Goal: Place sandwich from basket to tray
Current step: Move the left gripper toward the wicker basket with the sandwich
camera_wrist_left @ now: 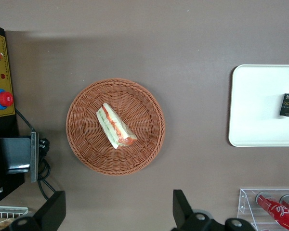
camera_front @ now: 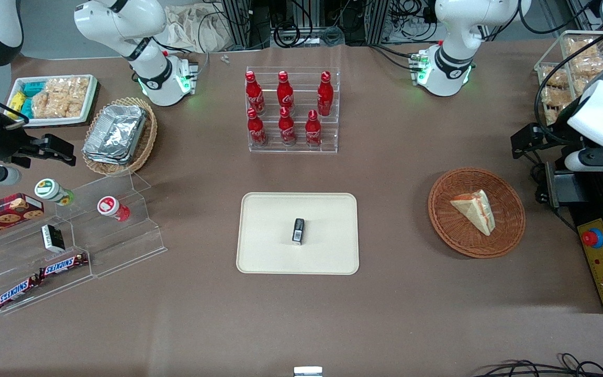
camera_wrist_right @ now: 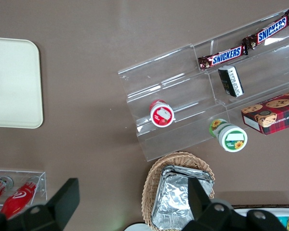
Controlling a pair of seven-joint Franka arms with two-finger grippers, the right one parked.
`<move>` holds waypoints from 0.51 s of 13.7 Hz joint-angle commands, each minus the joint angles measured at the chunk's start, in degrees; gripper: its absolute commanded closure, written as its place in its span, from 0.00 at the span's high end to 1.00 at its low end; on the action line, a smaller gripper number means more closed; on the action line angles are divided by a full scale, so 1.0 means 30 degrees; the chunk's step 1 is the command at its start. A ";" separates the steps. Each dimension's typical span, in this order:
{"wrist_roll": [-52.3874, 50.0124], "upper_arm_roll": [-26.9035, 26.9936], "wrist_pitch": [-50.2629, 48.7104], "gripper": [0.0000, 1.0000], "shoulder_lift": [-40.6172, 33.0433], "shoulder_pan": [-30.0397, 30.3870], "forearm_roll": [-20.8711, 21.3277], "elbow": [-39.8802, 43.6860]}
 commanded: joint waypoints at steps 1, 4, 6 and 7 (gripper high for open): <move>-0.0261 -0.0107 -0.0368 1.00 0.0054 -0.0082 0.0021 0.0456; -0.0816 -0.0457 -0.0426 1.00 0.0111 -0.0083 0.0167 0.0572; -0.3646 -0.0547 -0.0456 1.00 0.0169 -0.0083 0.0022 0.0572; -0.4823 -0.0548 -0.0456 1.00 0.0227 -0.0083 -0.0008 0.0514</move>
